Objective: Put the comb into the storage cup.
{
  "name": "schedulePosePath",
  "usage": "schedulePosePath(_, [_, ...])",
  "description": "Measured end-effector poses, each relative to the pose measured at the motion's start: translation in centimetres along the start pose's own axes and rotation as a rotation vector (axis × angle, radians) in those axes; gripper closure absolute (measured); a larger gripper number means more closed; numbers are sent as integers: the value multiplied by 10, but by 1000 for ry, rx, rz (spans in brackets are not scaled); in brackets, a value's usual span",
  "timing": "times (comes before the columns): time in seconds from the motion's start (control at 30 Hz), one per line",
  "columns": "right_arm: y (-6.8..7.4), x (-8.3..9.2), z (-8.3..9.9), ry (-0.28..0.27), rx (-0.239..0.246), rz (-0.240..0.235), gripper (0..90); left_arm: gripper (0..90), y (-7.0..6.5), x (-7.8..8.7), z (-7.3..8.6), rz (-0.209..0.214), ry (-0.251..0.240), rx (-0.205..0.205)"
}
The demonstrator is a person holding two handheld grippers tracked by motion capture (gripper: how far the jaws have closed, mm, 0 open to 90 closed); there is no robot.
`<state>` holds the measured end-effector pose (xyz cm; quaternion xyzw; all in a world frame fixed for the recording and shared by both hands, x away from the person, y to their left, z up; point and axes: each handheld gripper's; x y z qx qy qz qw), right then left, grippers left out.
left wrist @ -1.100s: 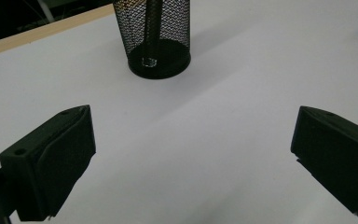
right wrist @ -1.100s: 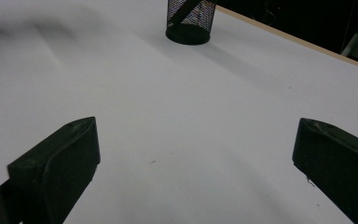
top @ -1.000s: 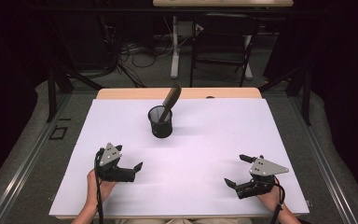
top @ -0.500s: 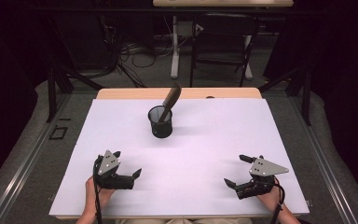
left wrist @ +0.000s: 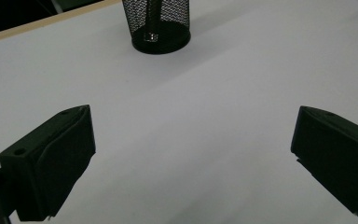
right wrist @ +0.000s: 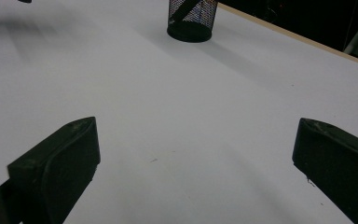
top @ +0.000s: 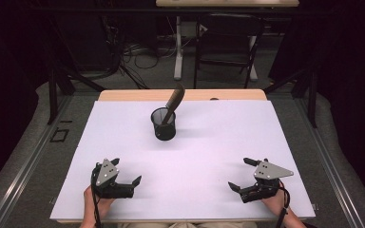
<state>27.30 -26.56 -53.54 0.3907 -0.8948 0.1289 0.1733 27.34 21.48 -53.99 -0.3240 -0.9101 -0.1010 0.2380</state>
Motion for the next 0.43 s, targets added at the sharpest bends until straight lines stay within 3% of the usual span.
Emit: schedulePosePath(0.43, [0,-1,0,-2,1,-1,3,0,2,1,1,13,5,15])
Point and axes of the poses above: each handheld gripper's, and its own axes: x roughly backward along the jaws, z roughly out of its underside, y roughly to its left, and after that the axes turned 2 degrees about z, right-handed
